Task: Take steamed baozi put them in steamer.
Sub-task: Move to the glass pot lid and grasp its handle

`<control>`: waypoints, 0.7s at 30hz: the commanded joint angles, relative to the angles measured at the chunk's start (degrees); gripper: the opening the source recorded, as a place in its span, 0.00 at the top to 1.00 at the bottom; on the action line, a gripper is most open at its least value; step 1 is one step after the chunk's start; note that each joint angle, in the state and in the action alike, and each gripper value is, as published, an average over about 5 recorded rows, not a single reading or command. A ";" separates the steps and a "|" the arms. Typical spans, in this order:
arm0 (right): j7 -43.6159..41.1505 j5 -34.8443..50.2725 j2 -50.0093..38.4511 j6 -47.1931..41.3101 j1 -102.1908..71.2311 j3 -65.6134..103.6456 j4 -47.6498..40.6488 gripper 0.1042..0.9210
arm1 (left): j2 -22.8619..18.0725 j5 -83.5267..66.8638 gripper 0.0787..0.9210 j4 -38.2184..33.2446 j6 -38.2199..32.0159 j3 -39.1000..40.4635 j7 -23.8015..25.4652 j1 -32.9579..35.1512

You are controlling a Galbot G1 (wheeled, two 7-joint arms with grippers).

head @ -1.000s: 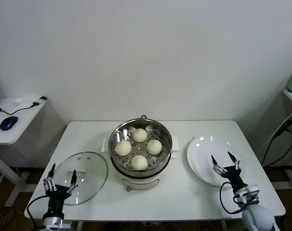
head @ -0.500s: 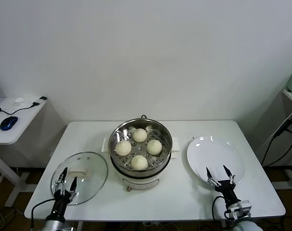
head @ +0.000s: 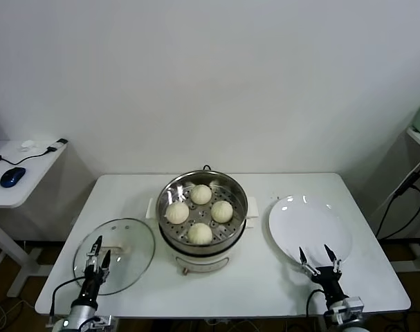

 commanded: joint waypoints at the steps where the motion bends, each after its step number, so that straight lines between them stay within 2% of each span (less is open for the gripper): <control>1: 0.18 -0.45 0.63 0.06 -0.88 0.40 0.52 0.12 | 0.20 2.32 0.12 1.96 1.04 0.27 -0.09 -3.38; 9: -0.09 -0.48 0.57 0.00 -1.14 0.43 1.11 0.12 | -0.40 2.37 0.14 4.14 3.16 1.16 0.75 -5.76; 21: -0.18 -0.56 0.49 -0.84 -0.72 0.19 2.56 0.12 | -1.08 1.75 0.53 4.76 4.60 1.94 1.70 -5.09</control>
